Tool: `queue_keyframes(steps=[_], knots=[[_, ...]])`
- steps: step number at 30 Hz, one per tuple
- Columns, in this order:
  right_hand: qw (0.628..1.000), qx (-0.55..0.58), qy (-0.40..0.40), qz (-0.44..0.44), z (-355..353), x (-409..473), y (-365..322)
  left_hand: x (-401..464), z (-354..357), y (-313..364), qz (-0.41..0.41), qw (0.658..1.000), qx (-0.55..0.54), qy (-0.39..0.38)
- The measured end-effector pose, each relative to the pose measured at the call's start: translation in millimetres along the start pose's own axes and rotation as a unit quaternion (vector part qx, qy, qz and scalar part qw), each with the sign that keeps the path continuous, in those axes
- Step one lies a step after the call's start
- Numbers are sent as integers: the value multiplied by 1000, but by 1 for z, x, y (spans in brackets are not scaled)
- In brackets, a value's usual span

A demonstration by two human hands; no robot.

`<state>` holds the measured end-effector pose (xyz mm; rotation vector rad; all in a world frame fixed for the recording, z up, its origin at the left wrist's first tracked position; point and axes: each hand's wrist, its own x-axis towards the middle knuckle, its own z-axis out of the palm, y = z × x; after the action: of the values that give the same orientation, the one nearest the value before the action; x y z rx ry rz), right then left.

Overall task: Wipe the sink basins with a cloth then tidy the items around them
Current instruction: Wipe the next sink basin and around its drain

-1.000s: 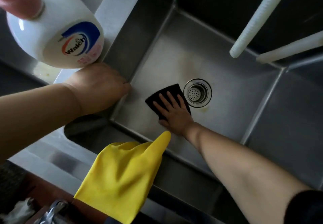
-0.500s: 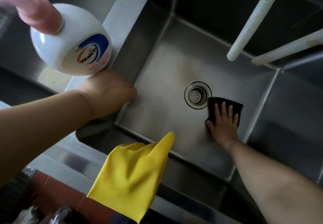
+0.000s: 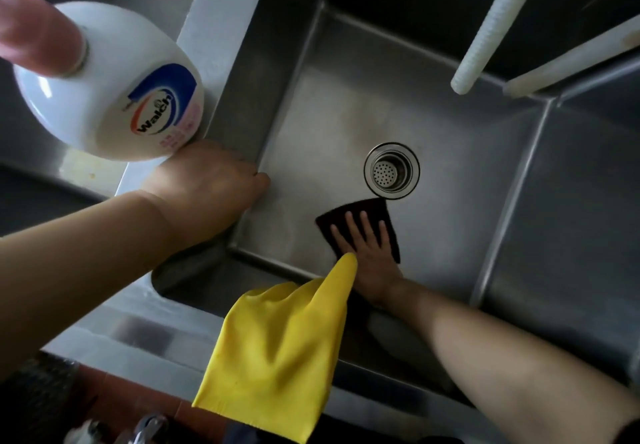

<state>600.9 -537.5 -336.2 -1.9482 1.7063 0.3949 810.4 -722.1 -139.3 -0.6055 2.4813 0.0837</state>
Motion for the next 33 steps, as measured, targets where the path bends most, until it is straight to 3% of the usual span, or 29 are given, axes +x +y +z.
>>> queue_keyframes(steps=[6,9,13,17,21,25,30,33], knots=[[988,-42,-51,-143,-6,27,-24,-1,3,0,20,998,13,53],[980,-80,-41,-179,-4,13,-18,-1,0,3,5,999,32,16],[982,-81,-46,-164,-1,-14,-2,4,-7,11,-10,997,69,-33],[981,-91,-70,-156,1,-34,29,14,-3,15,-6,995,97,-31],[996,-46,-74,1,-4,-61,61,36,-7,38,0,997,68,-41],[972,-1,-156,179,-13,-75,91,64,1,58,19,997,67,-28],[900,121,-155,389,-10,-80,96,81,16,67,33,997,69,-12],[825,233,-141,495,-17,-65,64,79,20,65,24,998,59,-20]])
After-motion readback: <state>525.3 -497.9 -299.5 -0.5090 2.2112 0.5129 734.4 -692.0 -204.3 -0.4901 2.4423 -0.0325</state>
